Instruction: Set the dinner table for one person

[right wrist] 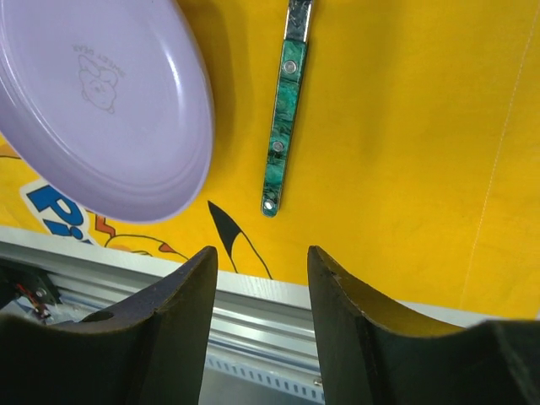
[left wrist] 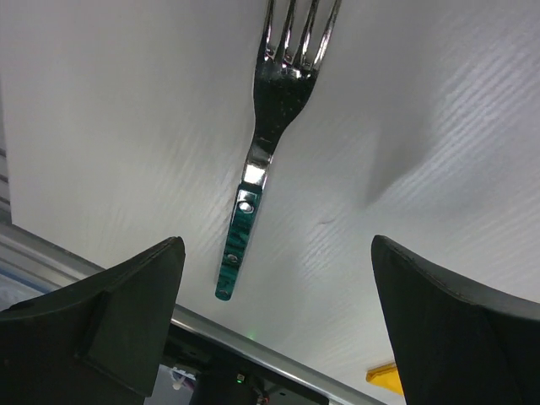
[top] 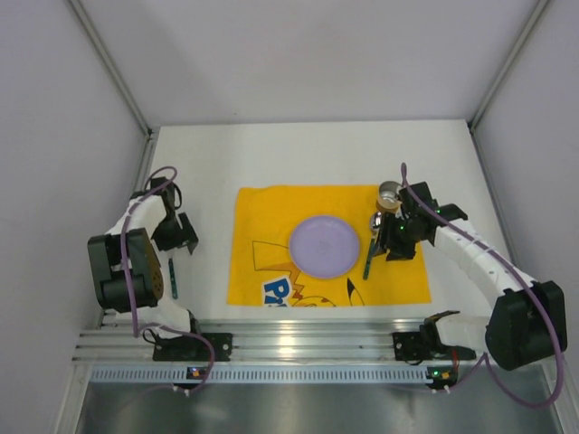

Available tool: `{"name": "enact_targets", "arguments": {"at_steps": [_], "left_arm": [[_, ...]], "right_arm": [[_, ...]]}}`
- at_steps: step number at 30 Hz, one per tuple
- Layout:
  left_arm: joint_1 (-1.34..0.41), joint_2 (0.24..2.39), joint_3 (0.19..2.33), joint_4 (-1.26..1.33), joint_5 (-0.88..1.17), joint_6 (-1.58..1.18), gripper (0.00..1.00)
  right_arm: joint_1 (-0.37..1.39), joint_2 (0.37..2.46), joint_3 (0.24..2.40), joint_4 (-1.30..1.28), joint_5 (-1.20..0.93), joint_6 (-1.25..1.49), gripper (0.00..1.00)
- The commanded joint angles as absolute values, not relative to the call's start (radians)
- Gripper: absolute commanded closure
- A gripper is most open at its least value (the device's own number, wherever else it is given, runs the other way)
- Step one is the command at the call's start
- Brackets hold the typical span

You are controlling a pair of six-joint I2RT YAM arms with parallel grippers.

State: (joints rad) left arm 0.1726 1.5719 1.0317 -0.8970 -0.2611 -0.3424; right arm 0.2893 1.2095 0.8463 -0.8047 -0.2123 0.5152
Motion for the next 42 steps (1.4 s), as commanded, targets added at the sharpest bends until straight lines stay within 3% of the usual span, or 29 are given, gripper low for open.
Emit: {"name": "enact_targets", "arguments": {"at_steps": [1, 6, 9, 11, 14, 16, 17, 19, 26, 34, 42], "left_arm": [[0.212, 1.606, 1.026, -0.83, -0.213, -0.322, 0.03], [0.273, 1.719, 1.012, -0.813, -0.227, -0.325, 0.09], [0.328, 1.785, 1.028, -0.793, -0.172, -0.319, 0.24], [0.36, 1.818, 1.023, -0.77, -0.153, -0.314, 0.46], [0.405, 1.893, 1.031, -0.756, -0.074, -0.31, 0.58], [0.422, 1.943, 1.041, -0.747, -0.038, -0.307, 0.72], [0.423, 1.953, 1.046, -0.744, -0.041, -0.307, 0.86], [0.423, 1.971, 1.055, -0.733, -0.038, -0.302, 1.0], [0.321, 1.826, 1.11, -0.758, -0.089, -0.288, 1.0], [0.003, 1.701, 1.344, -0.888, -0.146, -0.261, 1.0], [-0.13, 1.577, 1.374, -0.922, 0.055, -0.29, 1.0]], "right_arm": [[0.284, 1.238, 0.922, -0.83, -0.222, 0.462, 0.52], [0.284, 1.304, 0.969, -0.848, -0.229, 0.417, 0.53], [0.281, 1.327, 1.005, -0.87, -0.23, 0.387, 0.53], [0.281, 1.339, 1.031, -0.894, -0.216, 0.368, 0.53], [0.279, 1.347, 1.037, -0.9, -0.215, 0.371, 0.54], [0.279, 1.344, 1.031, -0.899, -0.225, 0.377, 0.54], [0.279, 1.342, 1.028, -0.9, -0.224, 0.38, 0.54], [0.279, 1.333, 1.029, -0.905, -0.21, 0.379, 0.54], [0.281, 1.302, 1.034, -0.905, -0.172, 0.417, 0.54], [0.279, 1.279, 1.054, -0.894, -0.161, 0.477, 0.5], [0.279, 1.25, 1.062, -0.899, -0.143, 0.522, 0.48]]}}
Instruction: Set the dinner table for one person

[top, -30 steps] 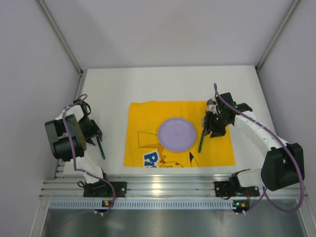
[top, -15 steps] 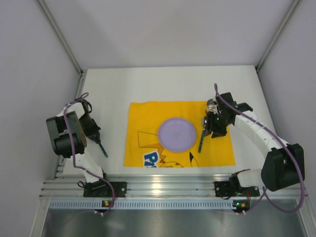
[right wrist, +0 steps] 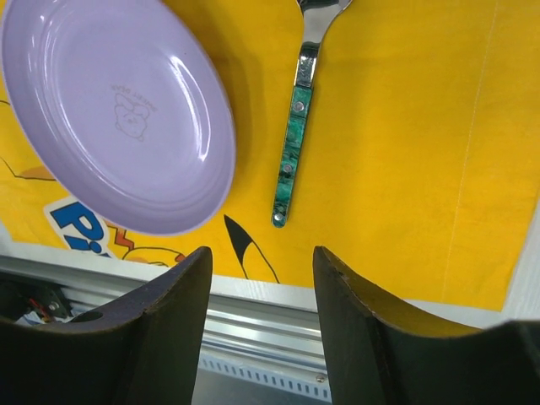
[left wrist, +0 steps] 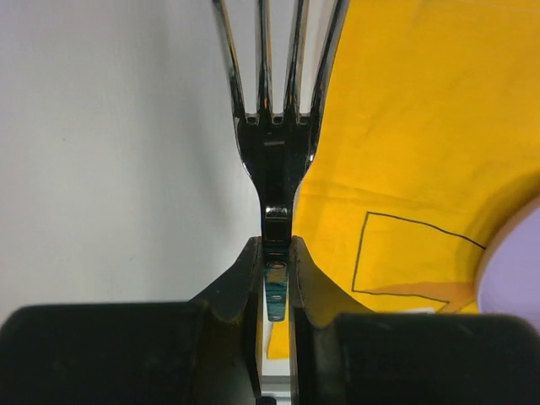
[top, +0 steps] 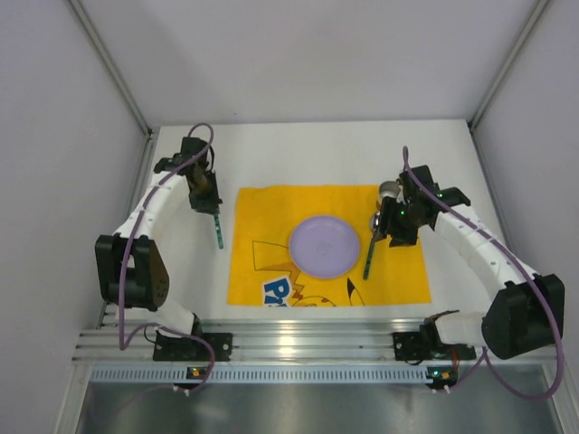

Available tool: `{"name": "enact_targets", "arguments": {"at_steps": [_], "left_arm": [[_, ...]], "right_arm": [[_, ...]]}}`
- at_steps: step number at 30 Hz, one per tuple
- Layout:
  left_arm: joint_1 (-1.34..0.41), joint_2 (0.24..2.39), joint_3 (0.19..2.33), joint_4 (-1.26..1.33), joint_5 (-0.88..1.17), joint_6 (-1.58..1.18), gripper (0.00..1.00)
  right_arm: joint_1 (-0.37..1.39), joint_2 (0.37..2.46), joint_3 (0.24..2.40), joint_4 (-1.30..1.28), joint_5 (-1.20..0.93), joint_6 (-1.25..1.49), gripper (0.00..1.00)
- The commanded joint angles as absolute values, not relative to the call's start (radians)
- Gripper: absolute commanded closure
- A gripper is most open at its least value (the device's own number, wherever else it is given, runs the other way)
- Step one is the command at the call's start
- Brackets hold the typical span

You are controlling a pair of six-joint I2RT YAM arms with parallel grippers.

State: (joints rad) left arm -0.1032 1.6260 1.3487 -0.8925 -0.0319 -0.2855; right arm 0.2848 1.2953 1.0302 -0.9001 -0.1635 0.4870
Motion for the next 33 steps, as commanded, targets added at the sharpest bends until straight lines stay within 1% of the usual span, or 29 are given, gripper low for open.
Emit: {"name": "enact_targets", "arguments": {"at_steps": [1, 7, 12, 16, 20, 24, 25, 26, 27, 28, 30, 31, 32, 33], "left_arm": [[-0.143, 1.575, 1.376, -0.925, 0.093, -0.291, 1.0], [-0.241, 1.588, 1.341, -0.93, 0.132, -0.307, 1.0], [-0.314, 1.606, 1.255, -0.848, 0.173, -0.344, 1.0], [-0.328, 1.629, 1.194, -0.773, 0.213, -0.379, 1.0], [-0.348, 1.652, 1.163, -0.741, 0.172, -0.394, 1.0], [-0.356, 1.657, 1.121, -0.686, 0.149, -0.396, 1.0], [-0.357, 1.66, 1.118, -0.671, 0.134, -0.396, 0.95], [-0.357, 1.661, 1.118, -0.667, 0.121, -0.396, 0.88], [-0.357, 1.66, 1.117, -0.666, 0.112, -0.394, 0.83], [-0.359, 1.655, 1.115, -0.66, 0.101, -0.393, 0.51], [-0.359, 1.611, 1.105, -0.652, 0.055, -0.394, 0.05], [-0.359, 1.592, 1.101, -0.64, 0.043, -0.391, 0.02], [-0.359, 1.569, 1.101, -0.638, 0.025, -0.384, 0.02], [-0.359, 1.536, 1.109, -0.637, 0.014, -0.368, 0.02]], "right_arm": [[0.281, 1.238, 1.058, -0.902, -0.141, 0.526, 0.48], [0.281, 1.168, 1.019, -0.913, -0.129, 0.56, 0.47], [0.281, 1.112, 0.989, -0.934, -0.112, 0.591, 0.47], [0.282, 1.062, 0.979, -0.959, -0.098, 0.61, 0.46], [0.281, 1.026, 0.971, -0.986, -0.077, 0.62, 0.46], [0.282, 0.989, 0.916, -0.977, -0.078, 0.652, 0.46], [0.282, 0.974, 0.907, -0.976, -0.083, 0.661, 0.45], [0.284, 0.965, 0.89, -0.974, -0.084, 0.669, 0.43], [0.282, 0.956, 0.884, -0.973, -0.087, 0.672, 0.35], [0.284, 0.936, 0.876, -0.97, -0.087, 0.675, 0.31], [0.284, 0.916, 0.853, -0.968, -0.089, 0.684, 0.21], [0.285, 0.898, 0.845, -0.966, -0.089, 0.686, 0.2], [0.284, 0.888, 0.83, -0.966, -0.089, 0.687, 0.18], [0.284, 0.878, 0.821, -0.966, -0.09, 0.69, 0.13]]}}
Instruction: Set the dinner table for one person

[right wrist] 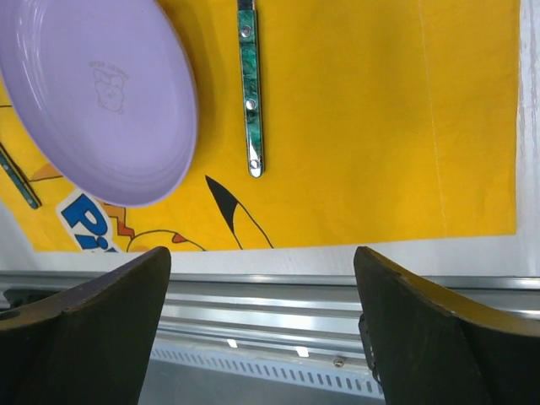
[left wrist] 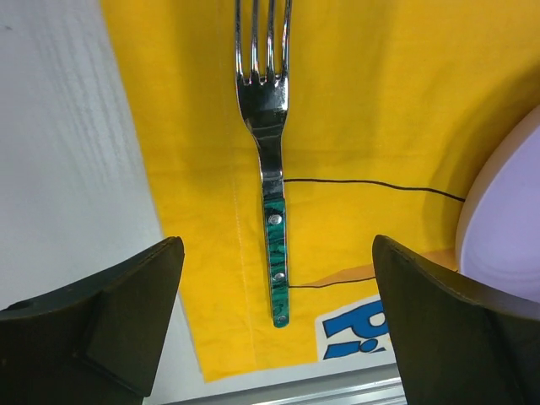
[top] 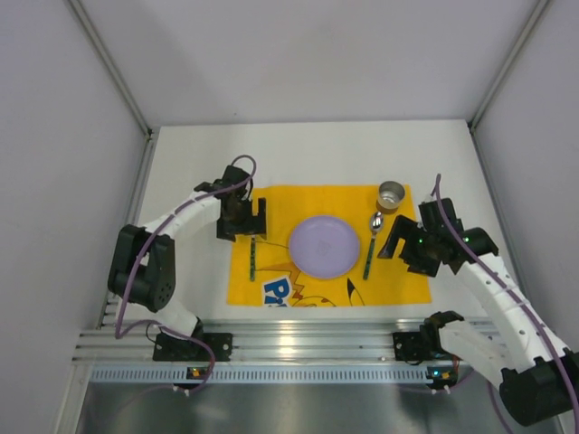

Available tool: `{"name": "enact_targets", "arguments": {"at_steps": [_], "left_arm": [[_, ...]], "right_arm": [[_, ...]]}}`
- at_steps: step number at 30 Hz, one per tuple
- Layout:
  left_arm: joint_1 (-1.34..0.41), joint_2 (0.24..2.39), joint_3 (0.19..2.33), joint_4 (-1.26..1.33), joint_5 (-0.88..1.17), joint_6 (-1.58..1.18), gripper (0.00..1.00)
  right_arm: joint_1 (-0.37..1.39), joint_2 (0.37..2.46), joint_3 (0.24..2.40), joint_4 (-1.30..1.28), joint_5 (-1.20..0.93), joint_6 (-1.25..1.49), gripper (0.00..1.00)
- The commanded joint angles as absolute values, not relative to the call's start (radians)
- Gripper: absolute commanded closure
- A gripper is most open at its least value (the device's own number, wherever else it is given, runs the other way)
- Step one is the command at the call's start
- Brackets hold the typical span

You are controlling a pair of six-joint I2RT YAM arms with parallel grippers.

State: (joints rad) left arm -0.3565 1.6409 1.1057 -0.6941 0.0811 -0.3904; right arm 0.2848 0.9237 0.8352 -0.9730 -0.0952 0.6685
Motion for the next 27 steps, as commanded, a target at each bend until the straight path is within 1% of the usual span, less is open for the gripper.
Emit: {"name": "enact_targets", "arguments": {"at_steps": [1, 3, 5, 6, 7, 9, 10, 11, 12, 13, 14, 15, 16, 17, 19, 21, 22, 25, 26, 27], "left_arm": [[-0.359, 1.516, 1.115, -0.635, 0.008, -0.359, 0.02], [-0.357, 1.446, 1.124, -0.621, -0.096, -0.339, 0.01], [-0.356, 1.395, 1.117, -0.579, -0.181, -0.324, 0.01], [-0.351, 1.337, 1.089, -0.551, -0.265, -0.308, 0.01], [-0.345, 1.309, 1.066, -0.517, -0.285, -0.29, 0.01], [-0.322, 1.238, 0.942, -0.35, -0.291, -0.198, 0.01], [-0.318, 1.164, 0.89, -0.295, -0.298, -0.171, 0.01], [-0.314, 1.132, 0.788, -0.228, -0.32, -0.131, 0.02], [-0.313, 1.102, 0.734, -0.109, -0.381, -0.114, 0.02], [-0.308, 1.025, 0.671, -0.021, -0.387, -0.091, 0.02], [-0.293, 0.988, 0.537, 0.068, -0.374, -0.046, 0.01], [-0.281, 0.947, 0.47, 0.14, -0.355, -0.031, 0.01], [-0.267, 0.915, 0.406, 0.307, -0.295, -0.02, 0.01], [-0.238, 0.879, 0.299, 0.378, -0.266, -0.014, 0.01], [-0.209, 0.894, 0.223, 0.547, -0.242, -0.015, 0.01], [-0.151, 0.998, 0.184, 0.603, -0.245, -0.088, 0.01], [-0.126, 1.046, 0.18, 0.68, -0.239, -0.119, 0.01], [-0.097, 1.185, 0.245, 0.676, -0.222, -0.107, 0.01], [-0.088, 1.216, 0.256, 0.755, -0.225, -0.082, 0.02], [-0.08, 1.28, 0.271, 0.779, -0.227, -0.075, 0.02]], "right_arm": [[0.284, 0.859, 0.813, -0.966, -0.092, 0.693, 0.08], [0.284, 0.842, 0.799, -0.965, -0.103, 0.695, 0.0], [0.284, 0.825, 0.801, -0.963, -0.109, 0.69, 0.0], [0.284, 0.816, 0.807, -0.965, -0.112, 0.684, 0.0], [0.285, 0.813, 0.816, -0.962, -0.113, 0.672, 0.0], [0.285, 0.801, 0.859, -0.957, -0.106, 0.655, 0.0], [0.285, 0.796, 0.876, -0.957, -0.097, 0.637, 0.0], [0.285, 0.792, 0.911, -0.959, -0.075, 0.631, 0.0], [0.285, 0.779, 0.926, -0.959, -0.065, 0.612, 0.0], [0.288, 0.775, 0.94, -0.962, -0.055, 0.609, 0.0], [0.287, 0.77, 0.957, -0.959, -0.052, 0.604, 0.0], [0.287, 0.753, 0.956, -0.953, -0.052, 0.601, 0.0], [0.288, 0.744, 0.956, -0.951, -0.051, 0.604, 0.0], [0.288, 0.729, 0.944, -0.943, -0.055, 0.604, 0.0], [0.288, 0.671, 0.922, -0.91, -0.077, 0.594, 0.0], [0.29, 0.596, 0.878, -0.882, -0.098, 0.595, 0.0], [0.288, 0.571, 0.862, -0.843, -0.109, 0.595, 0.0], [0.288, 0.482, 0.812, -0.79, -0.126, 0.603, 0.0], [0.288, 0.465, 0.801, -0.766, -0.115, 0.604, 0.0], [0.29, 0.442, 0.798, -0.758, -0.109, 0.607, 0.0]]}}
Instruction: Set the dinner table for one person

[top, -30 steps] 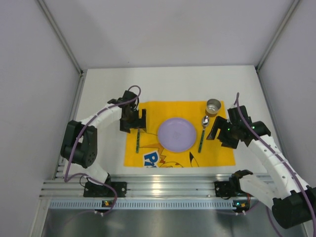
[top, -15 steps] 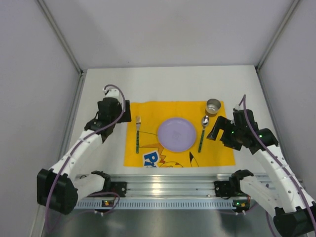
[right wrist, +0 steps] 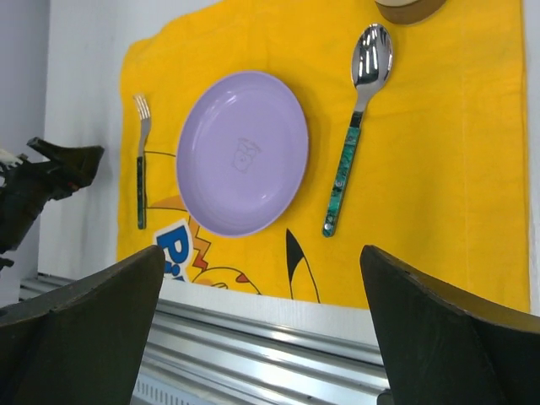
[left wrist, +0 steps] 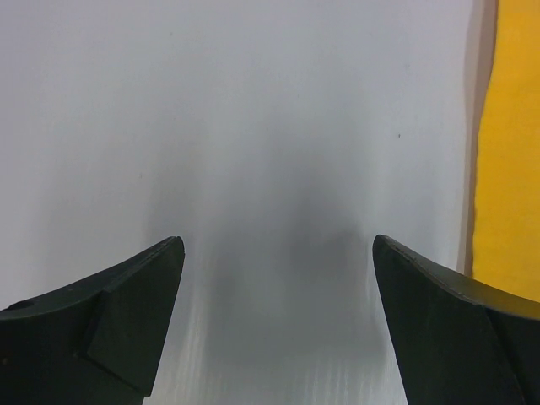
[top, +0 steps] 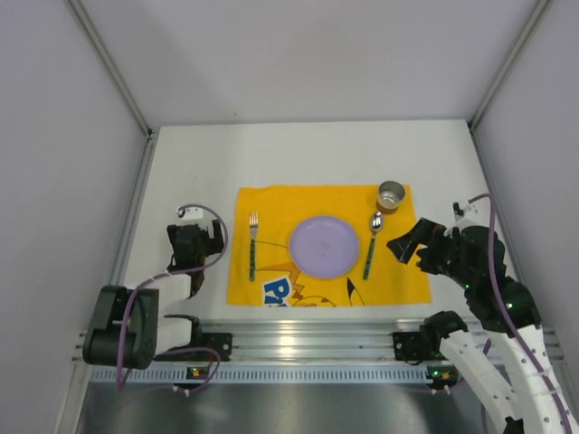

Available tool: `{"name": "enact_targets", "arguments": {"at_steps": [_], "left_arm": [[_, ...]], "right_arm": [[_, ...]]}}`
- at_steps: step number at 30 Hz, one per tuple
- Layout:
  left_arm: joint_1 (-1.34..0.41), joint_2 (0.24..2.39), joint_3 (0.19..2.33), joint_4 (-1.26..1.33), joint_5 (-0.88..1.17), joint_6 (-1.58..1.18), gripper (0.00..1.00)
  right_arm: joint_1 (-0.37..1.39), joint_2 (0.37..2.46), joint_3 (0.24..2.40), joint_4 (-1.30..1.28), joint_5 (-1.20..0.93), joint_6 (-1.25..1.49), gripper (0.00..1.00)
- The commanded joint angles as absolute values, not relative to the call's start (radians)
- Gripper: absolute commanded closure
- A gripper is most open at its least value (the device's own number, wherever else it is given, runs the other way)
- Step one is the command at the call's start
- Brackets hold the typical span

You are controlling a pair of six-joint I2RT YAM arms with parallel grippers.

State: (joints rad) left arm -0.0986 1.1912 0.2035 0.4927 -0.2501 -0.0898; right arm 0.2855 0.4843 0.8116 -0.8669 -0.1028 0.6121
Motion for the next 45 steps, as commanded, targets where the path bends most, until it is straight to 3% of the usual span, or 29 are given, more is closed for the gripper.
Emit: {"name": "enact_targets", "arguments": {"at_steps": [1, 6, 9, 11, 12, 18, 28, 33, 37, 41, 45], "left_arm": [[-0.069, 1.316, 0.288, 0.797, -0.227, -0.072, 0.02], [-0.02, 1.497, 0.454, 0.779, -0.08, -0.055, 0.01], [-0.008, 1.568, 0.368, 1.048, -0.015, -0.04, 0.01], [-0.008, 1.559, 0.318, 1.034, -0.008, -0.054, 0.02], [-0.008, 1.577, 0.284, 1.221, -0.005, -0.046, 0.02], [-0.009, 1.575, 0.321, 1.086, -0.049, -0.048, 0.01], [-0.012, 1.571, 0.319, 1.088, -0.049, -0.048, 0.02], [-0.011, 1.571, 0.319, 1.089, -0.051, -0.048, 0.02], [-0.011, 1.572, 0.319, 1.089, -0.051, -0.048, 0.02], [-0.011, 1.572, 0.319, 1.089, -0.049, -0.048, 0.02], [-0.011, 1.572, 0.321, 1.089, -0.049, -0.048, 0.01]], "right_arm": [[0.288, 0.434, 0.795, -0.752, -0.1, 0.609, 0.0], [0.29, 0.469, 0.784, -0.747, -0.092, 0.582, 0.0], [0.288, 0.512, 0.792, -0.744, -0.098, 0.592, 0.0], [0.288, 0.531, 0.781, -0.726, -0.062, 0.609, 0.0], [0.29, 0.534, 0.767, -0.713, -0.049, 0.597, 0.0], [0.29, 0.538, 0.629, -0.557, 0.021, 0.471, 0.0], [0.287, 0.531, 0.35, -0.062, 0.296, 0.22, 0.0], [0.258, 0.578, 0.158, 0.333, 0.426, 0.095, 0.0], [0.206, 0.776, 0.069, 0.691, 0.377, 0.026, 0.0], [0.12, 1.165, 0.164, 0.969, 0.19, -0.063, 0.0], [0.083, 1.399, 0.238, 1.148, 0.095, -0.091, 0.0]]}}
